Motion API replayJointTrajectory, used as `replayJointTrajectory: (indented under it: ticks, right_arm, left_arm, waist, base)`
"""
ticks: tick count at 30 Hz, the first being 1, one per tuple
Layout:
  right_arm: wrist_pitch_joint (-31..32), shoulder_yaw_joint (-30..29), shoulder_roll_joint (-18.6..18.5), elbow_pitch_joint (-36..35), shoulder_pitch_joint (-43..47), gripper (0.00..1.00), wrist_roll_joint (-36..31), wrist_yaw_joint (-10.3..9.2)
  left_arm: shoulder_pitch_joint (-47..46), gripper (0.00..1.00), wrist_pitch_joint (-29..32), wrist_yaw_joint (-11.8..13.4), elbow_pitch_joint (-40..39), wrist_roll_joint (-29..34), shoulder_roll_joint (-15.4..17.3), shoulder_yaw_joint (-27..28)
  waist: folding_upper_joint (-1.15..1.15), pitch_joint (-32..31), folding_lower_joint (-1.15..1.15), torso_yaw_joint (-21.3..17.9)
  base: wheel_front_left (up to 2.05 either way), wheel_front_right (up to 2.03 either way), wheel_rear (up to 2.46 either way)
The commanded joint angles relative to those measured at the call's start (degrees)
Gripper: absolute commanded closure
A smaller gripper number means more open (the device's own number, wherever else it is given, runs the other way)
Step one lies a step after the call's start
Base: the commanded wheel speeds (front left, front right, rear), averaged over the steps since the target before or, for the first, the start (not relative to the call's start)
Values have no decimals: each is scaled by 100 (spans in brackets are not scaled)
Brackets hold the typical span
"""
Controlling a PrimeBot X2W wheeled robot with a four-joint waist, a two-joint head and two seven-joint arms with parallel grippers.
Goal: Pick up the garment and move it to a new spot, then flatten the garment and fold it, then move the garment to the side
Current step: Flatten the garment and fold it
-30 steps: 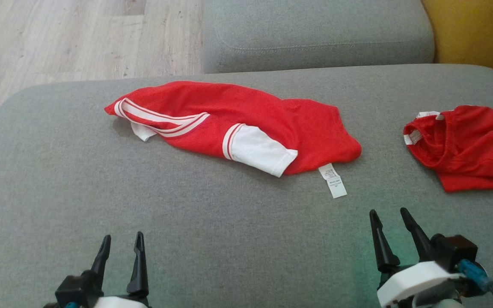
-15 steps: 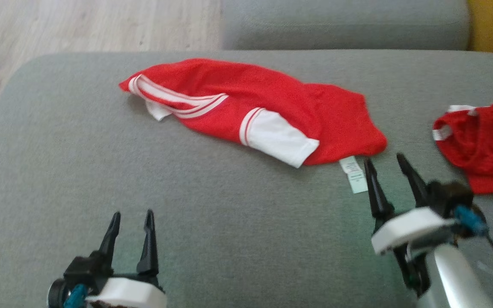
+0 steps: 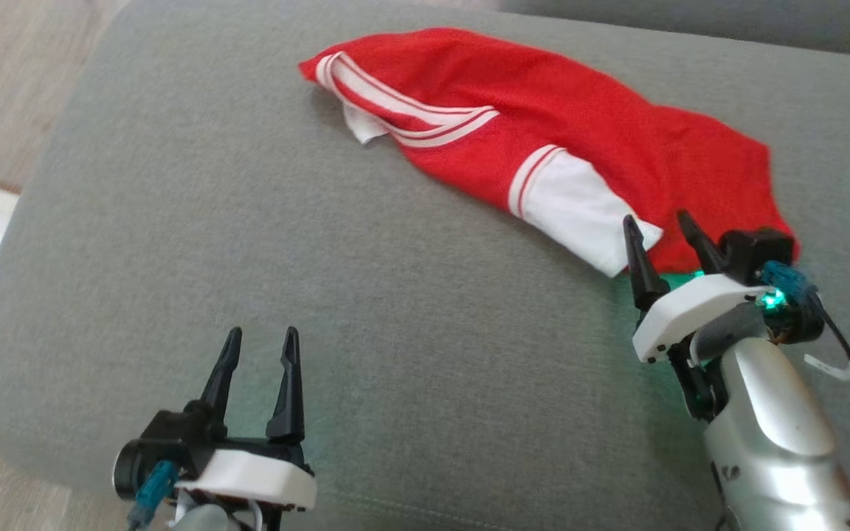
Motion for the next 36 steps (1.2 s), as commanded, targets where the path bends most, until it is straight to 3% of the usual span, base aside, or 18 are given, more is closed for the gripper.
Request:
replayJointTrajectory:
  ticks: [1, 18, 20, 24, 27, 28, 29, 36]
  right_arm:
    - [-106, 144, -12, 107, -284, 0, 30, 21]
    - [-705, 909, -12, 1174, -717, 0, 759, 21]
    - [-755, 1026, -12, 1221, -775, 17, 841, 21]
    - [-808, 1230, -12, 1329, -869, 60, 982, 21]
    - [-819, 1336, -12, 1433, -916, 76, 1054, 21]
    - [-824, 1362, -12, 1468, -931, 95, 1072, 21]
    - [-833, 1384, -12, 1501, -948, 100, 1087, 21]
    - [-915, 1600, -12, 1604, -1043, 100, 1228, 21]
  left_arm:
    - [-241, 0, -72, -45, -91, 62, 18, 187]
    - [-217, 0, -72, -130, -20, 197, -52, 275]
    - [-232, 0, -72, -137, -17, 204, -58, 278]
    - [-258, 0, -72, -155, 3, 219, -72, 288]
    - [-275, 0, -72, -163, 28, 226, -84, 289]
    - [-280, 0, -72, -164, 34, 227, -90, 291]
    - [-285, 0, -72, -165, 39, 229, -95, 293]
    - [-283, 0, -72, -174, 60, 239, -109, 324]
  waist:
    - [0, 118, -1, 162]
    - [0, 178, -1, 48]
    - [0, 200, -1, 40]
    - [0, 228, -1, 42]
    - [0, 237, -1, 54]
    - [0, 240, -1, 57]
    - [0, 243, -1, 61]
    - [0, 237, -1, 61]
  base:
    - [0, 0, 0]
    - [0, 0, 0]
    - [0, 0, 0]
    - [0, 0, 0]
    - [0, 0, 0]
    - [0, 0, 0]
    - [0, 0, 0]
    - [0, 0, 0]
